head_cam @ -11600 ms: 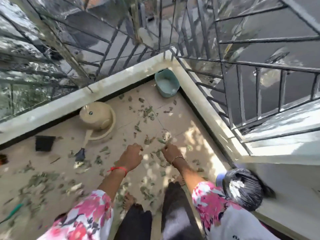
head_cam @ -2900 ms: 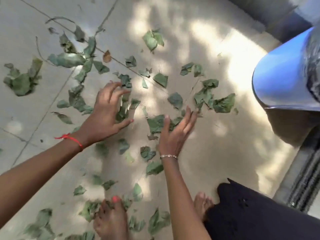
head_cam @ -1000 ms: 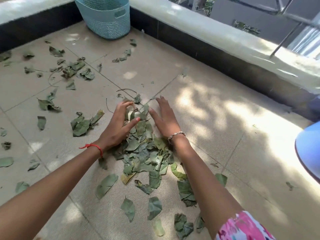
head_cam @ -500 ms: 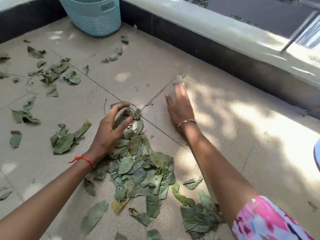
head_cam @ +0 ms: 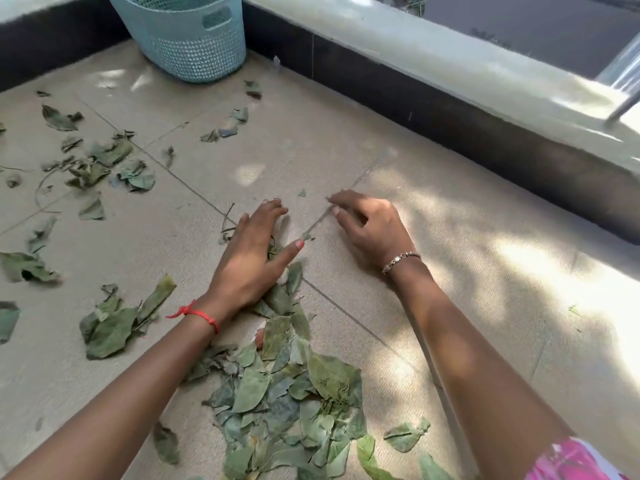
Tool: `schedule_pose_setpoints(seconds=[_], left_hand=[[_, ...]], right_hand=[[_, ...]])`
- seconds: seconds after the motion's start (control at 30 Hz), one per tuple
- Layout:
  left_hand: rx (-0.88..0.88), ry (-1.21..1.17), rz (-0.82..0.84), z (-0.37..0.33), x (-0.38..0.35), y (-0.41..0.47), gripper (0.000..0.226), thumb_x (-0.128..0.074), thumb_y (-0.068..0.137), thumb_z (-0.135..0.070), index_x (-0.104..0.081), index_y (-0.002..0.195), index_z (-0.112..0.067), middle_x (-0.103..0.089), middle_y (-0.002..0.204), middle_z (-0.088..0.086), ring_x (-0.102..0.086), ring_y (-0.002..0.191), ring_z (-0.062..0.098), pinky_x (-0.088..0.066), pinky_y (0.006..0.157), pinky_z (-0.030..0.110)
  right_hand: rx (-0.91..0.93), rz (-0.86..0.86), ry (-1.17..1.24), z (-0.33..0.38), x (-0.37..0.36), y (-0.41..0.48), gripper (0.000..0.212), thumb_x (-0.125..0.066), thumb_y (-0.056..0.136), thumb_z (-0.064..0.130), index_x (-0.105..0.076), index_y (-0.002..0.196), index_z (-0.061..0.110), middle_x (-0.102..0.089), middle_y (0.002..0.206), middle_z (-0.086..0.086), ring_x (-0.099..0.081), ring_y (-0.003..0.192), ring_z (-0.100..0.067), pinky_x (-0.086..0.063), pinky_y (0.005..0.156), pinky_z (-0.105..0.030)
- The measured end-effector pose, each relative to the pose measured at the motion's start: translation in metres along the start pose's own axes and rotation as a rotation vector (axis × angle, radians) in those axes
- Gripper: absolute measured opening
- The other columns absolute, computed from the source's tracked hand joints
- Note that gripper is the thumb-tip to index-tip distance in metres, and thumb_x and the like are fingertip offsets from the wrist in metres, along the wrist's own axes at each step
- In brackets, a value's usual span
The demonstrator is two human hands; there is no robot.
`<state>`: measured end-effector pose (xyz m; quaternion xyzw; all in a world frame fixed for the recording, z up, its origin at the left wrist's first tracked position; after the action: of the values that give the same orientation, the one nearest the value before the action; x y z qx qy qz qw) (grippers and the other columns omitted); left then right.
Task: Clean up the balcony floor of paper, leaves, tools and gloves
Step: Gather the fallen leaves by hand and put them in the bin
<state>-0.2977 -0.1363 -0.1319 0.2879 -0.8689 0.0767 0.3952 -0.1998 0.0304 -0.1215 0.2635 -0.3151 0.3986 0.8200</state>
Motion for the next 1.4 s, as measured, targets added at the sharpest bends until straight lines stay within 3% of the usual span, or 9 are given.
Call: schedule_pose_setpoints(seconds=[0.33, 0.53, 0.6, 0.73, 0.83, 0.93, 1.13, 1.23, 1.4], left_hand=[[0.046, -0.293, -0.042, -0.005, 0.009, -0.004, 0.059, -0.044, 0.079, -0.052, -0.055, 0.124, -0.016, -0.058, 0.127, -0.004, -0.052, 0.116, 0.005, -0.041, 0.105, 0.032], [0.132, -0.795, -0.194, -0.012, 0.026, -0.026, 0.042, -0.049, 0.085, -0.029, -0.04, 0.122, -0.012, -0.066, 0.088, 0.01, -0.069, 0.07, 0.025, -0.058, 0.072, 0.04], [0.168, -0.863, -0.161, -0.015, 0.025, -0.041, 0.039, -0.05, 0.083, -0.035, -0.046, 0.115, -0.013, -0.069, 0.076, 0.005, -0.068, 0.057, 0.023, -0.058, 0.059, 0.036], [0.141, -0.701, -0.204, -0.017, 0.034, -0.068, 0.03, -0.048, 0.092, -0.029, -0.053, 0.113, -0.008, -0.068, 0.102, 0.008, -0.065, 0.097, 0.02, -0.052, 0.092, 0.037], [0.197, -0.363, 0.003, -0.013, 0.03, -0.082, 0.042, -0.043, 0.099, -0.032, -0.042, 0.135, -0.009, -0.044, 0.142, 0.007, -0.042, 0.124, 0.011, -0.036, 0.104, 0.025], [0.135, -0.129, 0.167, -0.02, 0.018, -0.104, 0.049, -0.041, 0.099, -0.036, -0.036, 0.141, -0.013, -0.029, 0.152, 0.007, -0.031, 0.133, 0.015, -0.026, 0.11, 0.033], [0.013, -0.157, 0.256, -0.057, -0.011, -0.152, 0.054, -0.038, 0.089, -0.043, -0.041, 0.137, -0.021, -0.045, 0.139, 0.005, -0.038, 0.119, 0.011, -0.031, 0.106, 0.032], [0.032, -0.298, 0.224, -0.065, -0.014, -0.162, 0.052, -0.039, 0.089, -0.041, -0.047, 0.135, -0.019, -0.051, 0.132, -0.004, -0.046, 0.118, 0.005, -0.033, 0.093, 0.005], [0.116, -0.409, 0.072, -0.051, 0.008, -0.161, 0.049, -0.034, 0.092, -0.042, -0.05, 0.131, -0.017, -0.05, 0.126, -0.01, -0.046, 0.119, 0.004, -0.038, 0.097, 0.013]], right_hand=[[0.069, 0.273, -0.185, 0.016, -0.019, -0.004, 0.045, -0.031, 0.1, 0.034, -0.032, 0.143, 0.02, -0.025, 0.152, 0.005, -0.015, 0.142, -0.006, -0.002, 0.114, -0.022], [-0.036, 0.51, 0.005, 0.064, -0.028, -0.061, 0.047, -0.021, 0.101, 0.039, -0.03, 0.144, 0.022, -0.033, 0.149, 0.0, -0.023, 0.14, -0.012, -0.014, 0.114, -0.029], [-0.138, 0.553, 0.189, 0.075, -0.016, -0.087, 0.042, -0.032, 0.099, 0.04, -0.049, 0.133, 0.021, -0.068, 0.106, 0.012, -0.058, 0.103, 0.003, -0.045, 0.083, -0.019], [-0.278, 0.047, 0.298, 0.074, 0.027, -0.151, 0.023, -0.048, 0.095, 0.033, -0.065, 0.107, 0.024, -0.049, 0.053, 0.01, -0.037, 0.036, 0.001, -0.026, 0.038, -0.009], [-0.462, -0.282, 0.148, 0.057, 0.049, -0.225, 0.033, -0.041, 0.093, 0.048, -0.062, 0.11, 0.028, -0.066, 0.106, 0.002, -0.057, 0.088, 0.008, -0.042, 0.076, -0.004], [-0.734, -0.257, -0.117, 0.043, 0.046, -0.286, 0.08, -0.016, 0.078, 0.071, -0.036, 0.14, 0.025, -0.024, 0.153, -0.001, -0.02, 0.142, -0.014, -0.016, 0.117, -0.038], [-0.653, -0.167, -0.278, 0.058, 0.005, -0.287, 0.068, -0.02, 0.09, 0.06, -0.021, 0.146, 0.022, -0.009, 0.157, -0.004, 0.0, 0.145, -0.016, 0.006, 0.117, -0.035], [-0.544, -0.139, -0.189, 0.079, -0.01, -0.262, 0.066, -0.016, 0.091, 0.057, -0.025, 0.144, 0.019, -0.018, 0.155, -0.003, -0.009, 0.144, -0.015, -0.002, 0.118, -0.036], [-0.499, -0.316, 0.304, 0.089, 0.013, -0.261, 0.059, -0.03, 0.092, 0.05, -0.036, 0.139, 0.015, -0.039, 0.144, -0.001, -0.036, 0.132, -0.01, -0.031, 0.108, -0.028]])
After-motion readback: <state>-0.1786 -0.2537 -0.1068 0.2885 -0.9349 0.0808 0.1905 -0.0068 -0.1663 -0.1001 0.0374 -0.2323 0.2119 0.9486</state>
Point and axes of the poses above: each hand's wrist, its own y-axis towards the middle knuckle, its own x-axis out of the back of the hand, z = x × y, the point moved 3 cm from there along y, towards the middle knuckle
